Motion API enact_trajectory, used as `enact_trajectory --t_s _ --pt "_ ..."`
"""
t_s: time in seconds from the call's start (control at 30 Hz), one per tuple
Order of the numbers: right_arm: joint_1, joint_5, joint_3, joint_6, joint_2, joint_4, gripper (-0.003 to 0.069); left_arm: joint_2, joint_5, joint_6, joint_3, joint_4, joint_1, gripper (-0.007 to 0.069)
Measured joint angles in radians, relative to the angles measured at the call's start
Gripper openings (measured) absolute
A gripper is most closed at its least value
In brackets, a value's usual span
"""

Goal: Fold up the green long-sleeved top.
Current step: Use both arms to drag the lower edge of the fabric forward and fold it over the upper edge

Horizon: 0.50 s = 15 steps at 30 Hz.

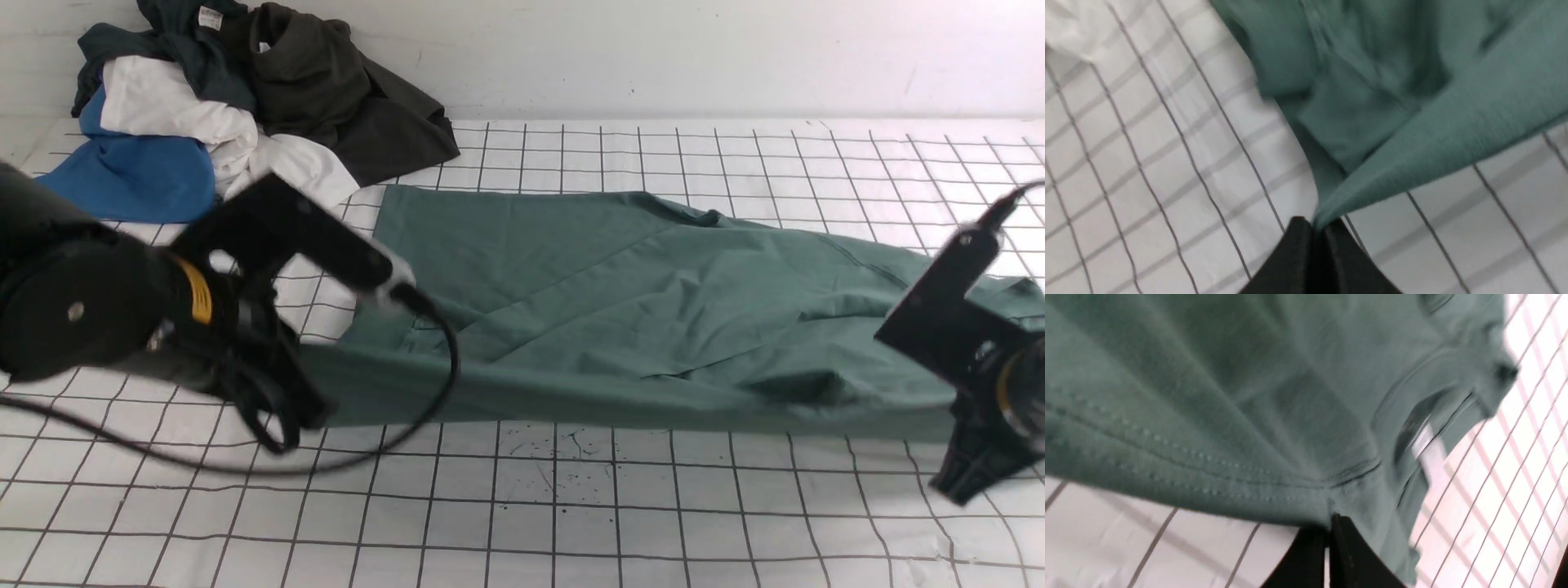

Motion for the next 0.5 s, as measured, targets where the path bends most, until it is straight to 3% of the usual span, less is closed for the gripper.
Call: enact_trajectory --t_s 0.13,0.27,0.5 --pt "-0.134 -0.267 -0.122 0.036 0.079 -0.037 -0.0004 0.149 -0.148 -0.082 -0.174 0.025 0.094 0.0002" --pt "-0.214 -0.432 -0.268 0.044 0.23 -0.077 -0.0004 0.335 -0.215 -0.123 -0.354 0.034 0.144 0.0002" --pt "-0.233 -0.459 -0.584 0.045 0.578 -0.129 0.0005 0.752 -0.214 -0.14 -0.757 0.042 0.168 0.0017"
